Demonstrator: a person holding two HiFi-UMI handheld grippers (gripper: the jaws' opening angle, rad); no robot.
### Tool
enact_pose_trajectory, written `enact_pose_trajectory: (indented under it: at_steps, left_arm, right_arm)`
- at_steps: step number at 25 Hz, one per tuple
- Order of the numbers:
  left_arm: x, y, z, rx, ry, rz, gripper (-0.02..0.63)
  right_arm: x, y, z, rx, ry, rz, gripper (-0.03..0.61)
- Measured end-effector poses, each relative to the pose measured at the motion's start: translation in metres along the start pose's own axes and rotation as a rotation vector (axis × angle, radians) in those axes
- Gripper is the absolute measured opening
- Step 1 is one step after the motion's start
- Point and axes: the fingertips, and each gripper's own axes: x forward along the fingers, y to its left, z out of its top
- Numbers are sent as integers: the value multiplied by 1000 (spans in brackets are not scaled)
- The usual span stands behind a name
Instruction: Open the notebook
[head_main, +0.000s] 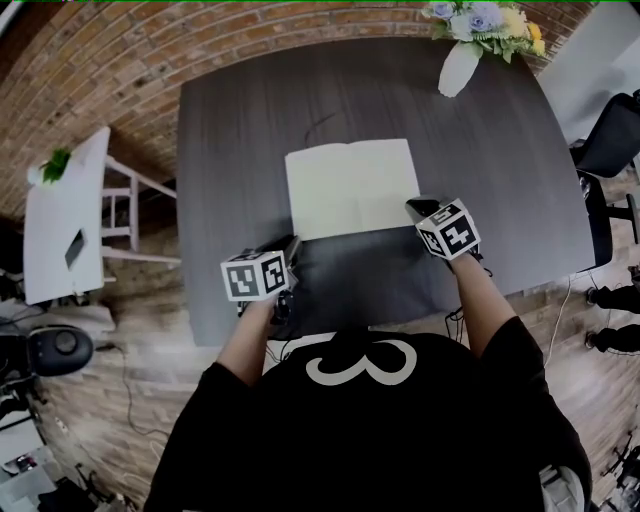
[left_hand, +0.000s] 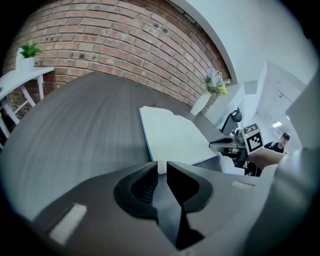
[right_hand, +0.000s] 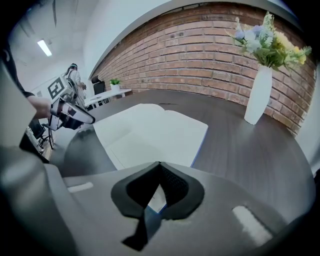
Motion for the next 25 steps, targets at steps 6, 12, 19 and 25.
enact_pose_trajectory:
  at_steps: [6,12,19,25]
  left_arm:
    - [-9,-3,-1,-14,-30,23,124]
    - [-38,-37,14,-29,-129,-42,135]
    - [-77,-121,22,73,-254,-215,96]
    - [-122,-203,29,211,-374,-332,11]
  right_arm:
    - [-9,3,6,35,-53,27,2]
    - [-49,19,20,137,-191,85,2]
    - [-143,79,53,183,-476,327,2]
    - [-222,118,65,127,-630,417,2]
